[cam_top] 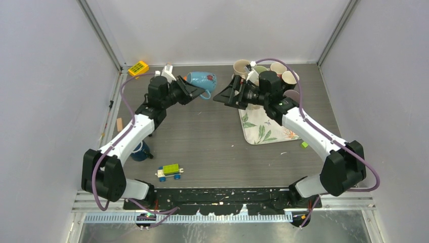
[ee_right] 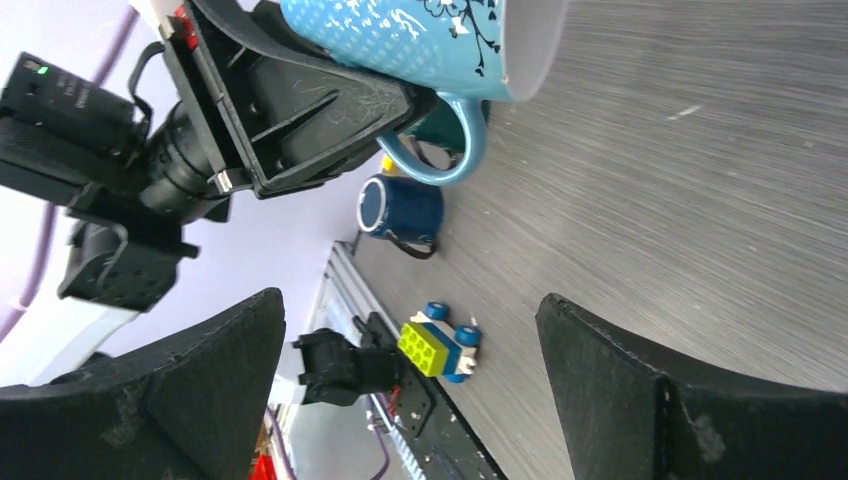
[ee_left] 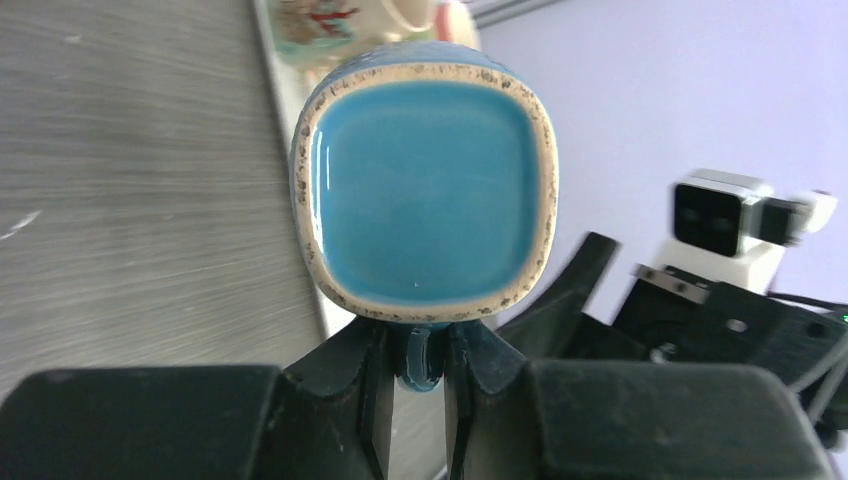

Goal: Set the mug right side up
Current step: Turn over the cup at the center of the board.

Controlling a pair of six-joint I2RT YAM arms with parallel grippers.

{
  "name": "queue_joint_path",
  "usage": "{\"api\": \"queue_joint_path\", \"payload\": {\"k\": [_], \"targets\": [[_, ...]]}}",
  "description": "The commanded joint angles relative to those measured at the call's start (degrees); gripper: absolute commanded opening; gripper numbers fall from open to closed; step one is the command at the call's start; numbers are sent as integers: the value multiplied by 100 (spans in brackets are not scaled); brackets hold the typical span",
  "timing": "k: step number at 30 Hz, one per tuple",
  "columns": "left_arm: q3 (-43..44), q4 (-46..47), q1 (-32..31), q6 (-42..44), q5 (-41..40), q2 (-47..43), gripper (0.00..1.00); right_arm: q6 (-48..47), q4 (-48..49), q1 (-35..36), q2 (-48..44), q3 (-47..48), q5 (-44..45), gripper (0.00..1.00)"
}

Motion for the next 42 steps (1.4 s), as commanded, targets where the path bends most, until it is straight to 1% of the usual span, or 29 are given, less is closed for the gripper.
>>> {"api": "queue_joint_path", "payload": {"k": [1,4,8,12,16,25,34,40,42], "targets": [[-55,2026,39,-968,850,-201,0,429,988,47,47,13,-580,100],[-104,2499,39,-1256,1036,-109,0,588,1177,48,142,14,-639,99],[-153,3003,39,-1555,1223,-4,0,1067,1800,46,345,-9,-836,96],[-242,3533,39,-1900,1358,122,0,1509,2380,48,568,68,-1007,88],[-313,3935,39,-2131,1499,239,0,1729,2644,48,679,189,-1039,82],[-472,4422,31,-2473,1618,354,0,2277,3373,53,903,263,-1066,63],[-570,4798,-21,-2645,1686,497,0,2337,3425,165,1008,352,-1019,52],[-647,4906,-31,-2723,1696,560,0,2330,3408,187,962,327,-1014,40],[-639,4959,-31,-2760,1714,592,0,2290,3369,188,931,305,-999,37]]}}
